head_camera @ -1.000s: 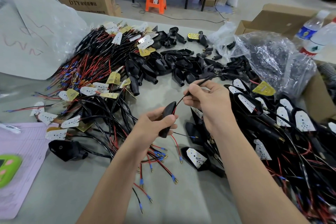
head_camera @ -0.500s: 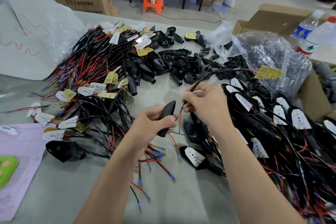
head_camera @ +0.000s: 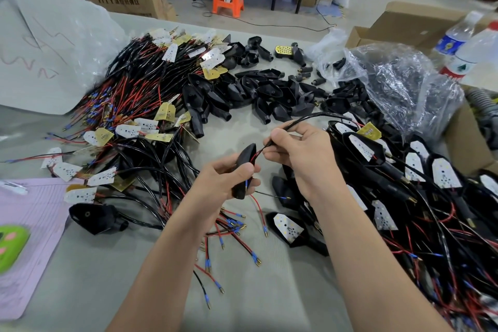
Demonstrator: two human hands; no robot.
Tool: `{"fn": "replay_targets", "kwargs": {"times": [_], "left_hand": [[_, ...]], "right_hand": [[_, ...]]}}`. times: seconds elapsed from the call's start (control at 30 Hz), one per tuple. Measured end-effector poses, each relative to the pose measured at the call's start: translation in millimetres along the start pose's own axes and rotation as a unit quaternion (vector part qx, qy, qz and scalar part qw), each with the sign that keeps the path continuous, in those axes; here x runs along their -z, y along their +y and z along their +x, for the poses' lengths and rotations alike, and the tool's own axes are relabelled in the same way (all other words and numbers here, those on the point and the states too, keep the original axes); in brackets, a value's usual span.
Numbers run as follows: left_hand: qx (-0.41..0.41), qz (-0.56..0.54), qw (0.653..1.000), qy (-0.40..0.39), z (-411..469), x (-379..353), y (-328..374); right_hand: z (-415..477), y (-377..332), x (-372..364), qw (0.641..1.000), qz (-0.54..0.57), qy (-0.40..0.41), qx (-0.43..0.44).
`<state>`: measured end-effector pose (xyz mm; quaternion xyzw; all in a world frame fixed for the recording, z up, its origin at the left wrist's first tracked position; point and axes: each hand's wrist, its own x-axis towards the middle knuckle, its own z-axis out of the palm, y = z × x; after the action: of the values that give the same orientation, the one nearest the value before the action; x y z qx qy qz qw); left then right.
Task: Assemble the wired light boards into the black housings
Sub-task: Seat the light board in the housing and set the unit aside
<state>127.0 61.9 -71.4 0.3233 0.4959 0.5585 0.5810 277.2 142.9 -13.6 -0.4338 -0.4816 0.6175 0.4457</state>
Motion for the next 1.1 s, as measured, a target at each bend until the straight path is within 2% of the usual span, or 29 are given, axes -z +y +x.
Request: {"fn": "replay_targets", "kwargs": {"times": [0.13,0.2,0.43,0.63,0.87,1.1], "left_hand": [[0.014,0.046,0.997,-0.065,-4,-2,3],[0.014,0.042,0.996,-0.073,-4,-3,5],[0.017,-0.026,0.999,-0.034,-4,-2,4],[0.019,-0.023,0.999,-0.027,-4,-3,3],[0.015,-0.064,0.997,0.049,-1,-1,1],[-0.012,-0.05,0.998,0.028,-4,-5,3]], "right_hand": [[1,-7,-2,1.0,0.018,0.006,0.007],[1,-6,-3,1.0,0.016,0.015,0.009],[-2,0,2,1.0,-0.017,0.001,0.02],[-4,-1,2,0.999,-0.025,-0.004,0.027],[-5,-7,4,0.995,-0.094,-0.041,0.005],[0,-12,3,0.984,-0.173,-0.035,0.007]]}}
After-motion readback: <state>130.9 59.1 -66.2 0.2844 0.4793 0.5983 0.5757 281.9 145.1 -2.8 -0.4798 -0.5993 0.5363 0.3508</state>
